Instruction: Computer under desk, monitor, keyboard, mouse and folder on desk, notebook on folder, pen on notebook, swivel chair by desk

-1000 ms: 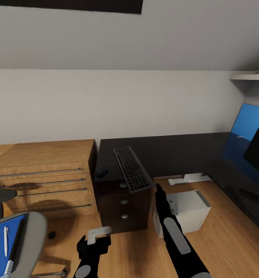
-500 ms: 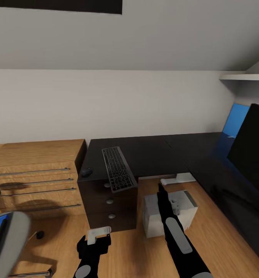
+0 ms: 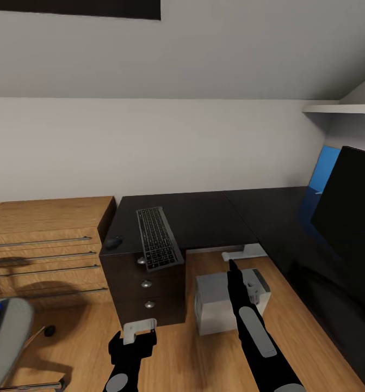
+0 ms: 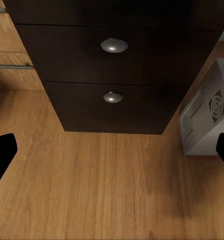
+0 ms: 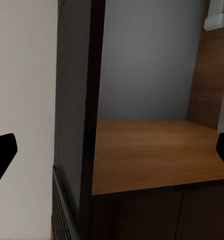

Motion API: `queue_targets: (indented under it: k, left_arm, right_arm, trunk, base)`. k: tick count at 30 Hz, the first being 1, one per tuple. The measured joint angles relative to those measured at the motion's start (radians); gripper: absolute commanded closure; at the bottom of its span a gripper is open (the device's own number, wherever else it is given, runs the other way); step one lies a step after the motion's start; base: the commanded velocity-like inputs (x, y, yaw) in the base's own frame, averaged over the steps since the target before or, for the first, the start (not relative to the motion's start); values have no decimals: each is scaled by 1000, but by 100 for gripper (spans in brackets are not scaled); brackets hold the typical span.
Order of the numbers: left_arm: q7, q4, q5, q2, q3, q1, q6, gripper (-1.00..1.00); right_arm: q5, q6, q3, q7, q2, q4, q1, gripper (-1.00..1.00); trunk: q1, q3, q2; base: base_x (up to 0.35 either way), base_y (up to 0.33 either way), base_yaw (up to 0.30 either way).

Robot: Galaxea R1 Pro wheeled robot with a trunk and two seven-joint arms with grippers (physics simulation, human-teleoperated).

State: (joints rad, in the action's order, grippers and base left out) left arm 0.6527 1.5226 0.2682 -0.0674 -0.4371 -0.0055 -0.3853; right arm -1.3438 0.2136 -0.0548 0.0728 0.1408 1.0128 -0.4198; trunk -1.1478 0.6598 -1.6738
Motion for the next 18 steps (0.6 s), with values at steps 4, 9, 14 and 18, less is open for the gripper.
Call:
queue_targets:
  k: [4, 9, 14, 18]
  left_arm:
    - [0, 1, 0, 0, -6, 0, 0, -100]
    - [0, 2, 1, 1, -5, 0, -1, -100]
    - [0, 1, 1, 1, -4, 0, -1, -100]
    - [0, 1, 1, 1, -4, 0, -1, -100]
  right_arm:
    - [0, -1, -1, -3, 0, 0, 0, -100]
    - [0, 0, -6, -8, 0, 0, 0, -100]
    - [3, 1, -11, -23, 1, 1, 0, -100]
    - [1, 1, -10, -37, 1, 2, 0, -100]
  trunk:
    - [0, 0, 0]
    - [19, -16, 35]
    - [38, -31, 70]
    - [54, -44, 98]
  base:
    - [0, -4, 0]
    - [0, -1, 0]
    - [0, 0, 0]
    - [0, 0, 0]
